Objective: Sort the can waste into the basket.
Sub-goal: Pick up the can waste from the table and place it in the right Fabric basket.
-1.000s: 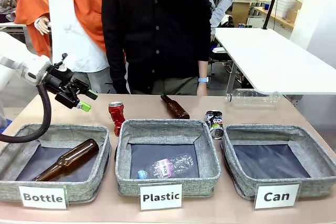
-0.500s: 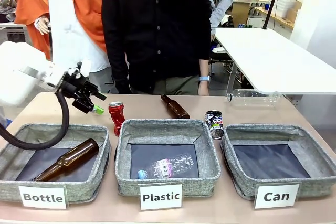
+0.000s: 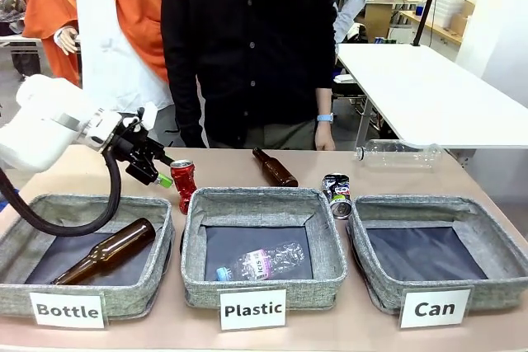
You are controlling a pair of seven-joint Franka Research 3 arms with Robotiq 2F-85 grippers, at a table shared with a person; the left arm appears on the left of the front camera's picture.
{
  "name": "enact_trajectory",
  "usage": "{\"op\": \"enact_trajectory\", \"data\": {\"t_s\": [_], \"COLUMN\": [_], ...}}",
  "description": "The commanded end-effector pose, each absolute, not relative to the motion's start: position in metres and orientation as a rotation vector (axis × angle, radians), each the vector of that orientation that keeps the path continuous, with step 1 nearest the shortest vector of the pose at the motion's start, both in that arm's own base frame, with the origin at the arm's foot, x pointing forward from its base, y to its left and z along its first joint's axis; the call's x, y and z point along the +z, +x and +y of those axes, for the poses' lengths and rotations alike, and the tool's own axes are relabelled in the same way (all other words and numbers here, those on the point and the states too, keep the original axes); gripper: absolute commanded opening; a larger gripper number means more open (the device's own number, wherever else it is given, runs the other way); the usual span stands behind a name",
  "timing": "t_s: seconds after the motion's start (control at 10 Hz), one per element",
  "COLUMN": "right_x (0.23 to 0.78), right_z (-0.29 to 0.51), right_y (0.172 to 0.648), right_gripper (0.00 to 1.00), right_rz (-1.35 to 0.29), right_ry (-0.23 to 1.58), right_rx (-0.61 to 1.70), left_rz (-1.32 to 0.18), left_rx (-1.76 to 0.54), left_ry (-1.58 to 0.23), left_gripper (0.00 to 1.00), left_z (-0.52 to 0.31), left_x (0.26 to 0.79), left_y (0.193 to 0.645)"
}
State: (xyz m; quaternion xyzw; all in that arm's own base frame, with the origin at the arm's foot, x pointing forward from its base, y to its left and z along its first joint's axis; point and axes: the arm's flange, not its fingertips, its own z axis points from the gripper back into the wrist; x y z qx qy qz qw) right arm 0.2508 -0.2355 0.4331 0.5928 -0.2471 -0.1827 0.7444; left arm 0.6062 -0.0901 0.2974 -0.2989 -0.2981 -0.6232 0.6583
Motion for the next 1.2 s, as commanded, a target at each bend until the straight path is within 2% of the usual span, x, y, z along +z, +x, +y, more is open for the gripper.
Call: {"op": "enact_trajectory", "data": {"t_s": [0.0, 1.1], "right_x": [0.434, 0.434], "right_z": [-0.237, -0.237], "right_y": [0.253, 0.253], "right_gripper": [1.00, 1.00], "right_rz": [-0.579, -0.579], "right_ry": [1.315, 1.315], "right_rx": [-0.383, -0.383], "left_rz": [-0.621, -0.552], "left_rx": [-1.427, -1.478], "left_ry": [-0.706, -0.908], "left_gripper": [1.00, 1.00], "left_z": [-0.093, -0.122], "left_x": [0.298, 0.277], "left_y": [0.613, 0.612]}}
